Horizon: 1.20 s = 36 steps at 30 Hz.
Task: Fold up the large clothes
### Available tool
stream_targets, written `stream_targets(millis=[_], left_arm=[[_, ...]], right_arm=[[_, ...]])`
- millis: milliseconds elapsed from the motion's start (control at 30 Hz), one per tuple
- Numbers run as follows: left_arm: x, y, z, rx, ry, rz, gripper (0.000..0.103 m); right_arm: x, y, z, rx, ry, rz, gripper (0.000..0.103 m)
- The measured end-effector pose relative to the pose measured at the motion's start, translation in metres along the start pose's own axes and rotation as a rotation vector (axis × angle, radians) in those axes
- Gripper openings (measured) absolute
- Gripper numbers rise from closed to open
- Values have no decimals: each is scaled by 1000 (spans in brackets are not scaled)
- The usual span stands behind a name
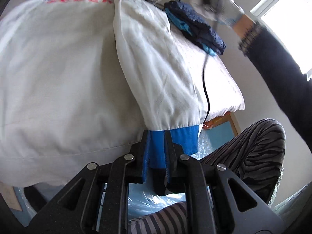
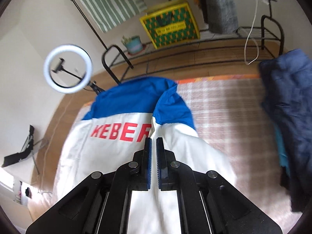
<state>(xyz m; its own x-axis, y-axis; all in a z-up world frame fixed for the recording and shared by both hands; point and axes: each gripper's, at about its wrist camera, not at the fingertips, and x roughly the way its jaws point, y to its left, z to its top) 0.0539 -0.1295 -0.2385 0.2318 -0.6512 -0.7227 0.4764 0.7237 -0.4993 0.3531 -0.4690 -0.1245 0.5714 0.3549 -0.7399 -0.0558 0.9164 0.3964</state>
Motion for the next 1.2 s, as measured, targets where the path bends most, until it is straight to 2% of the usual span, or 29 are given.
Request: stream_targets(millis=[100,200,300,467,533,567,600,667,733,933,1033,1133,1200], left_arm=[[-14,-12,-3,32,-51,27,11],[-12,-26,-2,52,-68,42,11],[-6,-41,-1,104,-77,49,11],[27,-76,-7,206,-73,75,11],[41,-87,-10,244,-57,80,11],[47,-91,-11,265,-46,82,11],[50,-94,-11,278,-42,87,11],[57,-98,-9,308,-48,119,11],[58,-96,-9,320,-64,153,11],[52,-79,-11,268,-61,168,14],[45,-78,-12,260,-63,160,14],[41,-82,-14,280,-71,169,14],[39,-84,-16,295,-76,177,25]], right_arm=[[-62,-6,-21,-21,-49,-16,3],[-111,-14,-56,-27,-70,-23,3],[-144,-23,-88,-20,-74,-28,3],[-205,-45,-131,-11,-105,-44,5],[-222,-54,-146,5,-115,-41,25],[-226,-58,-153,21,-107,-33,52],[-230,-62,-162,34,-94,-30,57],[-231,-61,-182,12,-60,-51,57],[-222,-58,-202,1,-8,-35,57],[-148,-59,-257,89,188,75,54],[-108,-66,-273,167,258,122,51],[-86,-71,-285,218,302,137,49],[-80,-72,-290,226,319,146,49]])
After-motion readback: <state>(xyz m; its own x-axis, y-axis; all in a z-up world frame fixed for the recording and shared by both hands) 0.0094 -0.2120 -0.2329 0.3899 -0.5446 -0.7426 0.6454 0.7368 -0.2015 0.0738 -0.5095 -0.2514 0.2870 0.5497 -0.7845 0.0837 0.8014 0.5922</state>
